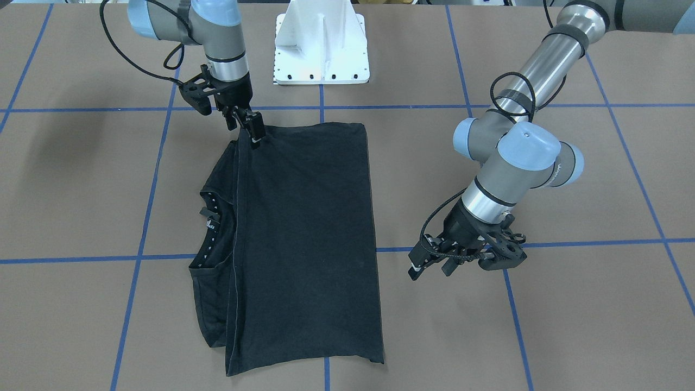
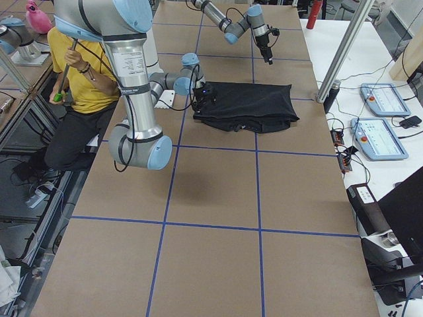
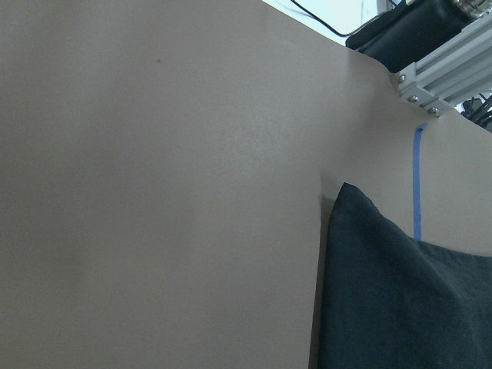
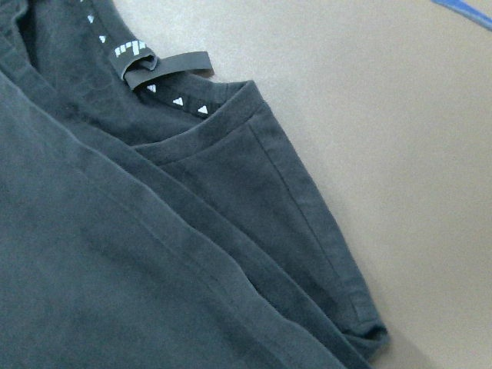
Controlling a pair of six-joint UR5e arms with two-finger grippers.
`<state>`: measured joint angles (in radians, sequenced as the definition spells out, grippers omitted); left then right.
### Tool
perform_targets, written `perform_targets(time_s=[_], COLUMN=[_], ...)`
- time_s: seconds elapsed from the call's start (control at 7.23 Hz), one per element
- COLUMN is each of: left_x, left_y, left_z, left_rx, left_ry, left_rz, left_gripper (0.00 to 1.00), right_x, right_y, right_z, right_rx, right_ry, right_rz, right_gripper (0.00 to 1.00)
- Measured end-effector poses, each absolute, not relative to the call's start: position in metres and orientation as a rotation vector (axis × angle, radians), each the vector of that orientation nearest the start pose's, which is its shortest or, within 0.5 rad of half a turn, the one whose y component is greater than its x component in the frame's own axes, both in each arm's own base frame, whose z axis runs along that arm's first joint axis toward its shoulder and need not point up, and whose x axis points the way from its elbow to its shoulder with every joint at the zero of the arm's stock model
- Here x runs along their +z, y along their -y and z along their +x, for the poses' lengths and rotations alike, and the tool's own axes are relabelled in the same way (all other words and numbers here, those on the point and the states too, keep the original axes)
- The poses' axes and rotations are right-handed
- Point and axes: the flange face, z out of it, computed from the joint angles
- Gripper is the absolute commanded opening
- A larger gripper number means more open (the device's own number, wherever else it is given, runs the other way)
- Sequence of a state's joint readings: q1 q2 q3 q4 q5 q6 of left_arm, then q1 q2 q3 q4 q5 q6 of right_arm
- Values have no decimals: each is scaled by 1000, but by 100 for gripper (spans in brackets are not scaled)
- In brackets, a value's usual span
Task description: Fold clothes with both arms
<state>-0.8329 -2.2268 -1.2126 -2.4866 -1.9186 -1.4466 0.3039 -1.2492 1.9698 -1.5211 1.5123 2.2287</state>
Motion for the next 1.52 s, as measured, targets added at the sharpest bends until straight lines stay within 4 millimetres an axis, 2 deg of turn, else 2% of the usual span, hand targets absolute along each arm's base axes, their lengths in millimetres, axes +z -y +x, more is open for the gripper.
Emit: perform_targets(time_s=[0.69, 1.38, 1.52], left_x=[323, 320, 319], left_y=[627, 627, 627], left_z=[435, 436, 436], left_rx=[-405, -420, -426], left_ry=[-1213, -1221, -1224], left_rz=[286, 278, 274], left_gripper=[92, 94, 94], right_x=[331, 336, 337], right_y=[308, 307, 307], right_z=[-518, -518, -519], right_rx=[953, 951, 951], right_ry=[750, 736, 735], right_rz=[-83, -87, -87], right_gripper=[91, 90, 88])
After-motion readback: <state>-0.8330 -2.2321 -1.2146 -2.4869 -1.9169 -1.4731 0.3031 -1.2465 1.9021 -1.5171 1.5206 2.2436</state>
